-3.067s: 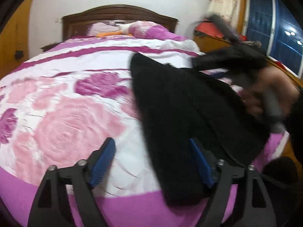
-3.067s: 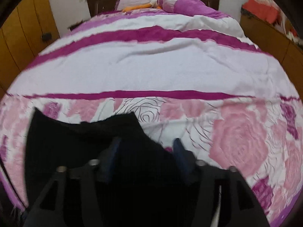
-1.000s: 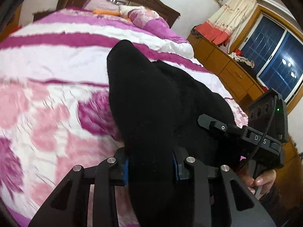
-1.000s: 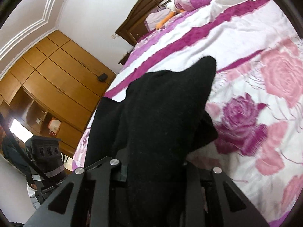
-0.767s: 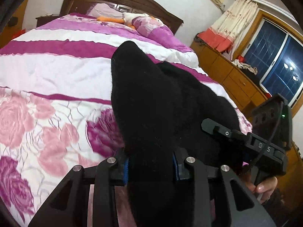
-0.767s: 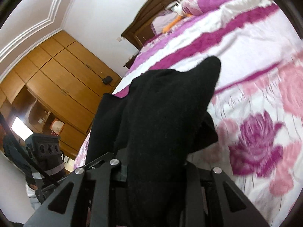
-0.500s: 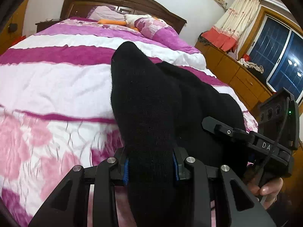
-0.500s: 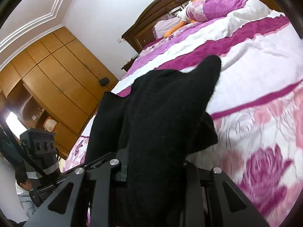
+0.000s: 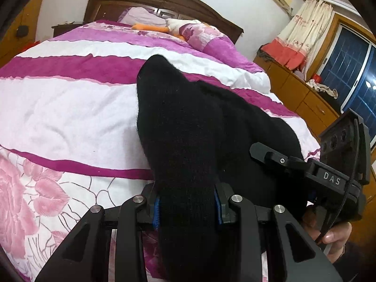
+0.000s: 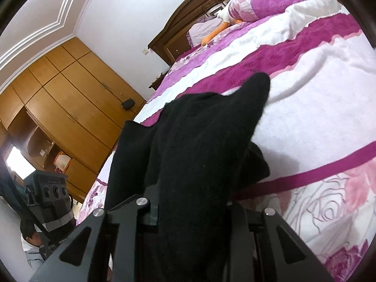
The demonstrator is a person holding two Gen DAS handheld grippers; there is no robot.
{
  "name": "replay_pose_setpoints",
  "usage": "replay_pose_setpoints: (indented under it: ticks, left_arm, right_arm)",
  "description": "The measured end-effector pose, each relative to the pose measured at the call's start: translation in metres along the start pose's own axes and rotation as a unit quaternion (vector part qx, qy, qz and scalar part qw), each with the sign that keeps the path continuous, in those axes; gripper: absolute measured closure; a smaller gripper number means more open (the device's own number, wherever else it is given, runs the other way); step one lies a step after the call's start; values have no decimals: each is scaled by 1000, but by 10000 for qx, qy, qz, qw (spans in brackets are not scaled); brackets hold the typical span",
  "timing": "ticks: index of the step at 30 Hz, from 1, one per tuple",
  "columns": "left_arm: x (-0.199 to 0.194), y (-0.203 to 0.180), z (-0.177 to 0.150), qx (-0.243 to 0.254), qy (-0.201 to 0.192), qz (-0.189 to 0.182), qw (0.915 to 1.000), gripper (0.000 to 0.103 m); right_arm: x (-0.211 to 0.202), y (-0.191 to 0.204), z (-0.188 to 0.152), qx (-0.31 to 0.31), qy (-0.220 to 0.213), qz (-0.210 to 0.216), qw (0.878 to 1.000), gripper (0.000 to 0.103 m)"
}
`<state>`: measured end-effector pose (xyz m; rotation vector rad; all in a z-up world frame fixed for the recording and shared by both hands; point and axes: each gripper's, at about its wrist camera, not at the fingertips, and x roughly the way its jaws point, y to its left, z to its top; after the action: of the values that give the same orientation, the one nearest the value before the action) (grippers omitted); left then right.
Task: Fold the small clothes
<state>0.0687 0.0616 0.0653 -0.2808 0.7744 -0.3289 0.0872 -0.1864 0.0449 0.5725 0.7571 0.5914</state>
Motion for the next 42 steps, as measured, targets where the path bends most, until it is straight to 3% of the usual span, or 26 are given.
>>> replay_pose_setpoints:
  ticks: [14,21,24,27,30,32,35,37,38,39,40,41,42]
  left_arm:
    - [38,4,31,348,83,44,9994,83]
    - [59,-5,54,777,74,50,9969,83]
    - [68,0,61,735,24,-20,9973,83]
    - [83,8,66,731,162,-55,9972,81]
    - [94,20,71,516,321,-230,9979,76]
    - [97,30,74,315,455,-345,9979,64]
    - [92,53,83,-136,534,-462,9974,57]
    - [78,73,93,-485,388,-567,9965,64]
    - [70,83,98,-651,241,-583,9959,79]
    - [60,92,102,-787,66,-401,9961,85]
    - [50,97,106,-816,-96,-235,9963,90]
    - [44,96,107,-736,-220,-240,9968,100]
    - [37,88,108,-443,-285,-384,9979,103]
  right_arm:
    - [28,-11,34,-200,-58,-191,9996,77]
    - [32,-14,49,-496,-106,-545,9972,77]
    - [37,-16,61,-565,-163,-595,9965,77]
    - [50,-24,65,-593,-68,-900,9942,73]
    - [62,-41,66,-367,42,-1164,9925,58]
    - [61,-48,69,-159,77,-1210,9925,36]
    - [45,-51,72,-129,-15,-1476,9890,28]
    - [30,-49,72,-203,-171,-1621,9864,29]
    - [23,-44,71,-302,-285,-1782,9831,31]
    - [18,-38,71,-424,-387,-1910,9799,33]
    - [11,-26,70,-697,-598,-2146,9724,37]
    - [6,-12,68,-1024,-805,-2335,9636,42]
    - [3,-1,66,-1273,-937,-2412,9575,47]
